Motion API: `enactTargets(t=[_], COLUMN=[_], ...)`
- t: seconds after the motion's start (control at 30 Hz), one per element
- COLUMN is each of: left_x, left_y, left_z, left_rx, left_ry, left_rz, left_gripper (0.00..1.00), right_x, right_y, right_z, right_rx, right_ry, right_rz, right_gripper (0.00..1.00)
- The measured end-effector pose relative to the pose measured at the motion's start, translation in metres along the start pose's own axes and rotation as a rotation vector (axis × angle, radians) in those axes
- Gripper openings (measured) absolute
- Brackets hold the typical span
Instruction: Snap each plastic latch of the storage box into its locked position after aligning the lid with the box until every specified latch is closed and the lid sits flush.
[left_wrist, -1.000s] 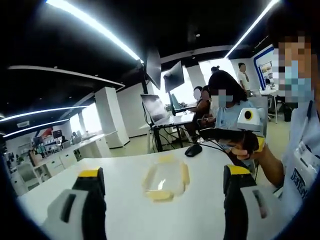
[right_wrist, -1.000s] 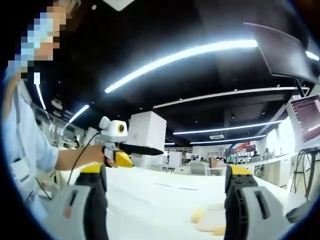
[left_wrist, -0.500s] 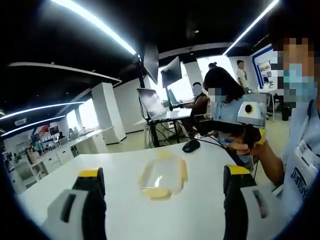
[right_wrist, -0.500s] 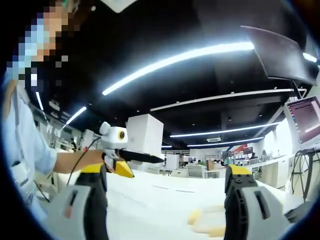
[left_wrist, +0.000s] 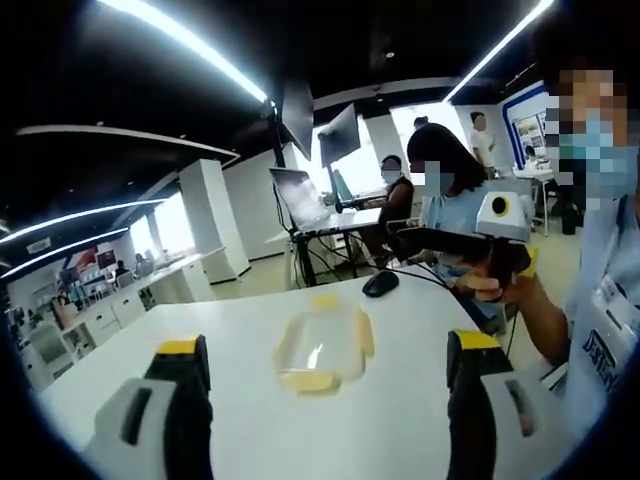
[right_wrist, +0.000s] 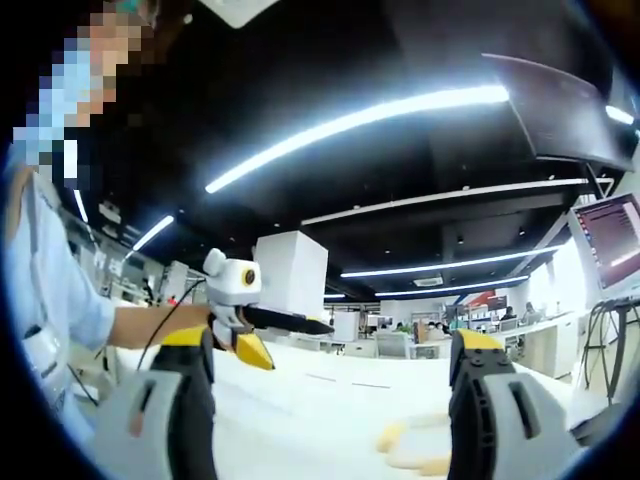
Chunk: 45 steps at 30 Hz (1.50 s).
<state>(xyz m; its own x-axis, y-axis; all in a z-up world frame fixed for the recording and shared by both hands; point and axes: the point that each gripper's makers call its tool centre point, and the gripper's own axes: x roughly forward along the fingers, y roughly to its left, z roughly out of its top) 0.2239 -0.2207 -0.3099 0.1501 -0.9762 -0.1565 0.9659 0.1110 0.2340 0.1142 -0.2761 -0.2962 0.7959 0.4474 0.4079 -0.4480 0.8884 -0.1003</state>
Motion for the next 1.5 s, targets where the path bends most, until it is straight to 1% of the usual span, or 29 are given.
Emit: enactTargets(t=[0.13, 0.4, 0.57, 0.87, 1.33, 1.5], left_x=[0.006, 0.014, 0.021, 0.033, 0.048, 0.053], left_y=[-0.001, -0.002, 0.0, 0.005, 0.009, 0.011], left_z=[-0.004, -0.007, -0.01, -0.02, -0.023, -0.028], left_rx=[-0.002, 0.01, 0.023, 0.014, 0.035, 0.038], left_ry=[0.017, 0.048, 0.072, 0.107, 0.147, 0.165], left_rz=[-0.014, -0.021, -0.027, -0.035, -0.04, -0.043], left_gripper=[1.0, 1.0, 1.0, 1.0, 1.0, 1.0], right_x=[0.0, -0.003, -0.004, -0.006, -0.009, -0.01], right_y=[0.001, -0.005, -0.006, -0.009, -0.012, -0.012], right_z=[0.001, 0.003, 0.005, 0.006, 0.011, 0.013], right_rx=[0.002, 0.004, 0.002, 0.002, 0.003, 0.006], right_ry=[-0.005, -0.011, -0.015, -0.017, -0.027, -0.035], right_rz=[0.002, -0.011, -0.013, -0.016, -0.021, -0.02], right_gripper=[0.99, 0.99, 0.99, 0.99, 0.99, 0.99])
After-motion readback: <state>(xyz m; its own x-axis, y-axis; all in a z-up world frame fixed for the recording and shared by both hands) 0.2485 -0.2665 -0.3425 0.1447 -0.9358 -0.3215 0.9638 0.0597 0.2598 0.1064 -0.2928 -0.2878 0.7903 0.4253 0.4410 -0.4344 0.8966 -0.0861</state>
